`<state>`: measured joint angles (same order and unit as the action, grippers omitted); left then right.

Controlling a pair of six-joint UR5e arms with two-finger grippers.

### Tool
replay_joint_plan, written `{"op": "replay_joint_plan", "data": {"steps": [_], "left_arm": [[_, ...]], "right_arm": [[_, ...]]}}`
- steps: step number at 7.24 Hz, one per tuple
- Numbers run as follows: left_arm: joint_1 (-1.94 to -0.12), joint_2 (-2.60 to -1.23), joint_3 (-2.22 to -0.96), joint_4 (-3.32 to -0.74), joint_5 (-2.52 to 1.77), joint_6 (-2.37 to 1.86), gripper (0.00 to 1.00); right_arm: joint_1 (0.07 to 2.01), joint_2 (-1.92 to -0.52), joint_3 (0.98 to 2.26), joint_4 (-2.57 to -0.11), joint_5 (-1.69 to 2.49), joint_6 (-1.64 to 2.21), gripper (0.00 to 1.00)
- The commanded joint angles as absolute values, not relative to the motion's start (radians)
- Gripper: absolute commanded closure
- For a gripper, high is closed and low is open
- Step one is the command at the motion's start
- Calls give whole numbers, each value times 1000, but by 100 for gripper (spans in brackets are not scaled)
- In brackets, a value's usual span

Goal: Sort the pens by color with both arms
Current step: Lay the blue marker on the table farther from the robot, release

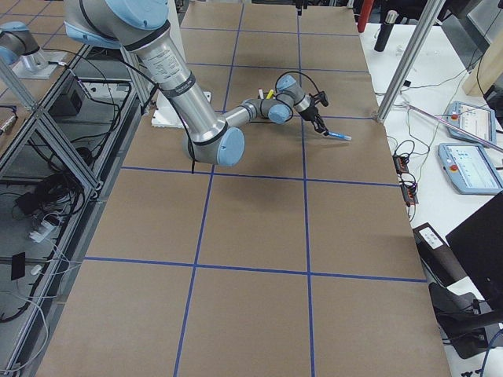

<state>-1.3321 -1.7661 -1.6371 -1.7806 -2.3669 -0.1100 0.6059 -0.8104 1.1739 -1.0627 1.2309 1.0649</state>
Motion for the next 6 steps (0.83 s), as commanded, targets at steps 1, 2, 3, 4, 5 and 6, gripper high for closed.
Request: {"op": "replay_joint_plan", "data": {"steps": [1,2,3,4,5,6], "left_arm": [[-1331,-1770,-1634,-1787,-2367,-114,0],[-1331,-1770,-1637,-1787,-2367,-115,0],[-1331,-1772,-1637,-1789,-2367,-115,0],[-1331,-1772,-1638,-1789,-2367,-115,0],[-1331,-1773,-1641,-1787,-2367,-129,0],[-1331,-1784,-1646,-1789,-2368,-167,0]], "right_arm": [[606,-822,1173,-1057,1223,1071,74],[606,-821,1173,-1057,1223,1072,42],[606,-822,1173,-1055,1227,1072,12],[607,-816,1175,-1055,1236,1074,2],[627,-812,1181,-1051,1300,1077,2],[656,-811,1189,-1052,1392,1077,2]]}}
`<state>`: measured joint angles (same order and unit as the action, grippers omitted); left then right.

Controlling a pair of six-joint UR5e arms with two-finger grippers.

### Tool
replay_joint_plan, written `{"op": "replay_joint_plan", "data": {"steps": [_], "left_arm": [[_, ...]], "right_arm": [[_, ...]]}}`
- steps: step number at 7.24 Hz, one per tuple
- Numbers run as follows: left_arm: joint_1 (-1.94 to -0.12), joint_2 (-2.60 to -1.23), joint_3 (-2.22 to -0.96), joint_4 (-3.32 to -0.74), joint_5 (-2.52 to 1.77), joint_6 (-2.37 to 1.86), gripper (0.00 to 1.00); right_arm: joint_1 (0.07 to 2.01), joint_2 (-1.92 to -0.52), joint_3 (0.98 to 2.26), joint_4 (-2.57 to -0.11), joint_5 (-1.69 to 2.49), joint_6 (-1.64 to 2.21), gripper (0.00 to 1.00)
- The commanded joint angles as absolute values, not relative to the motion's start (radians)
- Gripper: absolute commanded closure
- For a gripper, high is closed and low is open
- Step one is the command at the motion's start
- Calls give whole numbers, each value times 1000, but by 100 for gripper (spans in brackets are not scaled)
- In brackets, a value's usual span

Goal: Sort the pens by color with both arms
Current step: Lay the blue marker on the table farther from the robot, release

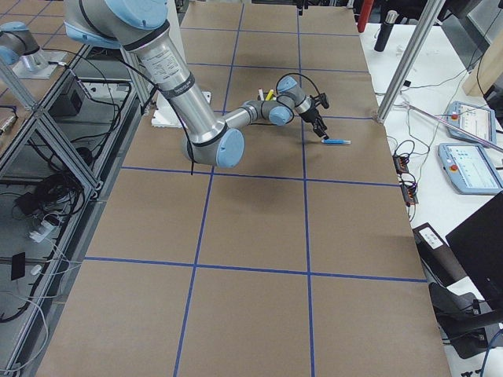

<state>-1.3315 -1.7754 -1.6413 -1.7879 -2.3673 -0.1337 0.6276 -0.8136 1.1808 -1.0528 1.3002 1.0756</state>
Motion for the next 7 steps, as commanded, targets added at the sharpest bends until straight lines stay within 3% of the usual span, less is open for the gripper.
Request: {"op": "replay_joint_plan", "data": {"steps": [1,7], "left_arm": [[-1309,-1810,-1657,-1783,-2368,-257,0],[-973,-2078,-1681,-1770,-2361,-895,0]], "right_arm": [[684,-810,1189,-1060,1472,1065,1],[882,-854,1342,-1407,2036,927,1]]}}
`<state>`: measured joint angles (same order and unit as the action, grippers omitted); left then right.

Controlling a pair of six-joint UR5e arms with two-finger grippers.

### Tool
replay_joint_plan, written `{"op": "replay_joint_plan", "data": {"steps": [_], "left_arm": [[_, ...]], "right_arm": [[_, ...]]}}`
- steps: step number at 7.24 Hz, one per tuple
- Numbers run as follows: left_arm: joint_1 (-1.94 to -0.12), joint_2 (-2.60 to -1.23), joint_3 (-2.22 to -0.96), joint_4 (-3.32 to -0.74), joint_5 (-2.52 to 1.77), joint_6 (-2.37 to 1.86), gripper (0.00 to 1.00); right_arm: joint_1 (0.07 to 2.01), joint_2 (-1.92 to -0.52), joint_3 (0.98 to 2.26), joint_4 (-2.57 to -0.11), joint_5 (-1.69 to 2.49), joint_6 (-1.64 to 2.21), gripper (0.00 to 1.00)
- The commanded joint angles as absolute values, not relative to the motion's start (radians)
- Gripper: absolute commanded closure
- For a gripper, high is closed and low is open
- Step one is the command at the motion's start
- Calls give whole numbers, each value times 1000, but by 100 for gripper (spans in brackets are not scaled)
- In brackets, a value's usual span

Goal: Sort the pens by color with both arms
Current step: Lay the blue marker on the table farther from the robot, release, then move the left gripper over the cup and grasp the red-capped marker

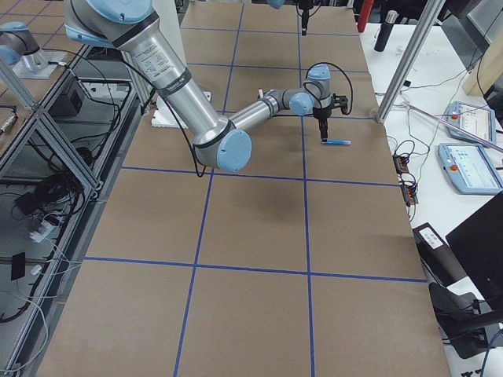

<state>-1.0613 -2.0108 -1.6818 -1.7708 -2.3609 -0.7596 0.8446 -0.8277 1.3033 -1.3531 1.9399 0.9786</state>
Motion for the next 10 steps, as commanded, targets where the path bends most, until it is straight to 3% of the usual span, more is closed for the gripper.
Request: {"op": "replay_joint_plan", "data": {"steps": [1,6,7,8,9,10], "left_arm": [[-910,-2117,-1681,-1772,-2361,-978,0],[-678,-2262,-1669,-1677,-2361,-1138,1],[-640,-2293,-1664,-1657,-2359,-1138,8],[-628,-2312,-1646,-1657,-2359,-1140,31],[-608,-2322,-1625,-1658,-2356,-1137,39],[-607,-2325,-1609,-1661,-2358,-1126,39]], "right_arm": [[915,-906,1385,-1407,2098,845,1],[956,-951,1410,-1402,2148,782,1],[956,-953,1410,-1401,2145,784,1],[956,-953,1410,-1401,2145,782,1],[956,-954,1410,-1401,2143,782,1],[954,-954,1408,-1399,2143,784,1]]}}
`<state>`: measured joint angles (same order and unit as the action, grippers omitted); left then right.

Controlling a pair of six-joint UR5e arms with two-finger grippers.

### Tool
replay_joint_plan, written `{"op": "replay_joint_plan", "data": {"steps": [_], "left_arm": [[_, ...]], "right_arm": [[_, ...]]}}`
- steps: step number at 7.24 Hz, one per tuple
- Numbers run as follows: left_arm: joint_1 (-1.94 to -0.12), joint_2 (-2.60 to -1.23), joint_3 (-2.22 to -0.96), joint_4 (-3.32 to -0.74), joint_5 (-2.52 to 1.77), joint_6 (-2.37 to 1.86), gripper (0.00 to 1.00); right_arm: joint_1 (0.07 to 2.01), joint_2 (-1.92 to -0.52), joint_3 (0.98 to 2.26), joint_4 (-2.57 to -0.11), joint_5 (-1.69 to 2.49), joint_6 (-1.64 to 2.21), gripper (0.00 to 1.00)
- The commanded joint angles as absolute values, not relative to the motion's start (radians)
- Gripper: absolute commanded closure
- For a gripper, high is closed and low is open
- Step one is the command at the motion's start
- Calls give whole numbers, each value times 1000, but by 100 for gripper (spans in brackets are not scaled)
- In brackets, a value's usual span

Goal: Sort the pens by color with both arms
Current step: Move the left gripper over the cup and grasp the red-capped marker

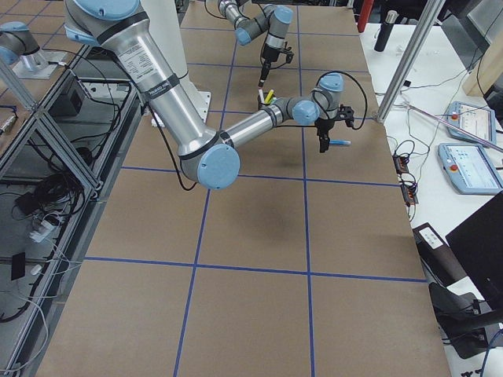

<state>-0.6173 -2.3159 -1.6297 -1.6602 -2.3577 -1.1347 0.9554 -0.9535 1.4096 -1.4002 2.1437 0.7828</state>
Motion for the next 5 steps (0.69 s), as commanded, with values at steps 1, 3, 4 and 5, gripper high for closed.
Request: {"op": "replay_joint_plan", "data": {"steps": [1,3,4,5], "left_arm": [[-607,-2326,-1597,-1666,-2358,-1126,39],[-600,-2327,-1591,-1669,-2358,-1124,40],[-598,-2339,-1571,-1670,-2358,-1124,48],[-594,-2348,-1556,-1672,-2358,-1124,55]], "right_arm": [[953,-954,1408,-1399,2143,784,1],[951,-954,1404,-1399,2141,782,1],[950,-954,1401,-1397,2141,782,1],[950,-954,1399,-1397,2141,782,1]]}}
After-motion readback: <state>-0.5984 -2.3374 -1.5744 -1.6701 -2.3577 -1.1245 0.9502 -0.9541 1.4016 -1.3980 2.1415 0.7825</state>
